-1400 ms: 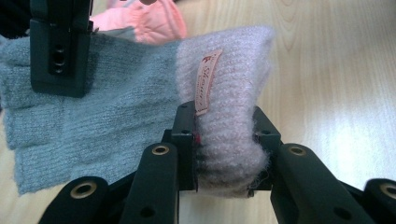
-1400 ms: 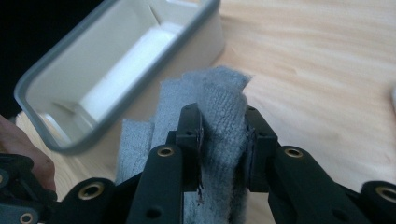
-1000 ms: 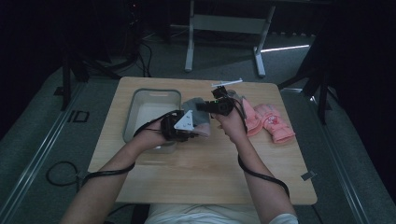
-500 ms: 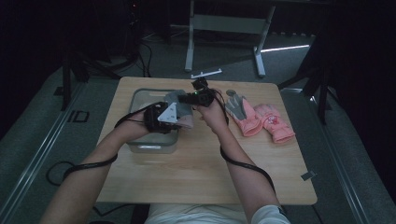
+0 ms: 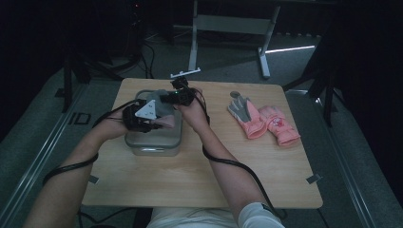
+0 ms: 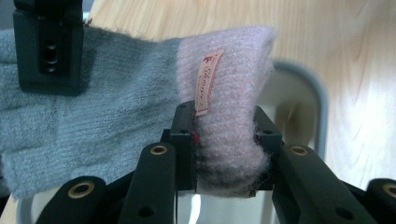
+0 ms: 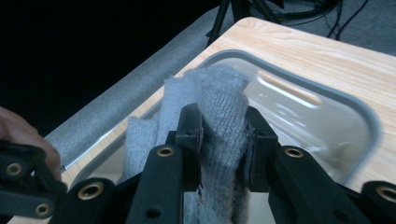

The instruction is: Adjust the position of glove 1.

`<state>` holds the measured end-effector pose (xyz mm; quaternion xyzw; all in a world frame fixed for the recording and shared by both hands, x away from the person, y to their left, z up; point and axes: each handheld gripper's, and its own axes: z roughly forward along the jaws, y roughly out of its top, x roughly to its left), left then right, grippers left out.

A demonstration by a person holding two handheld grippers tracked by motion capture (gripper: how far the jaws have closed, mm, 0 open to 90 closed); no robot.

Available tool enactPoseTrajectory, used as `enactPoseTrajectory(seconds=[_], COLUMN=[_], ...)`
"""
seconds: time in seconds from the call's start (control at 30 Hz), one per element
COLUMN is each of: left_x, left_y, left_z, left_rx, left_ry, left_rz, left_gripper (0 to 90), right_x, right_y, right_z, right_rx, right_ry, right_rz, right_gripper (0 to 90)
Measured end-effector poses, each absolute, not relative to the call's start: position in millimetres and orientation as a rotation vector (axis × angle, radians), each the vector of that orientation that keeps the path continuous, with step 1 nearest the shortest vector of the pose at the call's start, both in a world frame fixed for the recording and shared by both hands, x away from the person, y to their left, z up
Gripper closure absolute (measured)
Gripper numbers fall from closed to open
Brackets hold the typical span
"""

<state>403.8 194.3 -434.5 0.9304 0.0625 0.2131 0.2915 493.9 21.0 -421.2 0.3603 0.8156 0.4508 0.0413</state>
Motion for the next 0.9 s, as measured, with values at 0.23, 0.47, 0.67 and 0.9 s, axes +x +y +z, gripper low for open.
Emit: enactPoseTrajectory(seconds=[0.23, 0.47, 0.67, 0.9], left_x=[411.9, 421.5, 435.7, 445.0], left_y=[207.0, 204.2, 198.0, 186.6], left_z=[-458.3, -481.1, -489.9, -501.3], left_rx=[2.481, 2.535, 2.585, 2.661], left_ry=[0.188, 0.154, 0.159, 0.130], left_rz=[0.508, 0.459, 0.362, 0.345], left_gripper=[68.9, 68.6, 67.9, 67.1], right_x=[498.6, 505.8, 511.0, 515.2], right_y=[36.2, 39.2, 40.9, 42.4], right_z=[-443.3, -469.6, -482.4, -490.9], right_rx=[1.128, 1.187, 1.231, 1.280], right_ry=[2.519, 2.544, 2.545, 2.545], right_rz=[1.318, 1.203, 1.142, 1.048], right_gripper=[72.0, 71.7, 71.3, 66.8])
